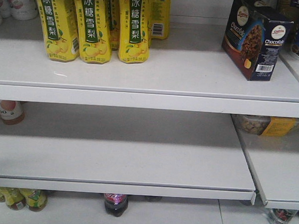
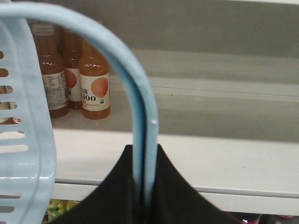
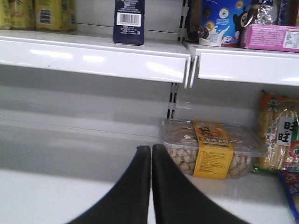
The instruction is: Left arm holds basket, right arm returns cookies
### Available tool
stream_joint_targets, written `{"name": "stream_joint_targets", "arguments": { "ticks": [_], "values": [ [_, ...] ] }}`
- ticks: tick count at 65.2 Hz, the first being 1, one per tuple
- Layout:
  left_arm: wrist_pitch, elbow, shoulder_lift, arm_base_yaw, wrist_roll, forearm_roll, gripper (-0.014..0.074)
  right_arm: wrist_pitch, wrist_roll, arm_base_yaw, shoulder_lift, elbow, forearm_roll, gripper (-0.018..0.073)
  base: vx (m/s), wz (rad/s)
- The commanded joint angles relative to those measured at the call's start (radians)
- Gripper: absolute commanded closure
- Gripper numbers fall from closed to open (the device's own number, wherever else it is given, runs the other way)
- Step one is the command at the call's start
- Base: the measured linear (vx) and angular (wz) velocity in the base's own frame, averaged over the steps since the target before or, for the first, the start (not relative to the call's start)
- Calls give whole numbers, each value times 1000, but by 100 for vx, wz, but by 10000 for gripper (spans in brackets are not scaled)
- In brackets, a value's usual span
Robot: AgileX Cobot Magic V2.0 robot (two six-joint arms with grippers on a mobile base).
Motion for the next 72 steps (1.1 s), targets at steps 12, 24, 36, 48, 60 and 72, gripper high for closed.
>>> {"name": "stream_joint_targets", "arguments": {
  "ticks": [12,24,36,48,60,72],
  "values": [
    [-96,-26,-18,1,6,21,603,-160,9,-22,-25,54,-10,567,0,0],
    [-96,-26,-18,1,6,21,603,-95,13,-63,-63,88,23,567,0,0],
    [-96,-26,-18,1,6,21,603,-93,70,-129,-63,88,23,567,0,0],
    [-96,-26,-18,1,6,21,603,-93,89,-126,-63,88,23,567,0,0],
    [-96,-26,-18,1,6,21,603,-92,90,-126,-63,88,23,567,0,0],
    [-96,-26,-18,1,6,21,603,-90,90,-126,-63,86,23,567,0,0]
  ]
}}
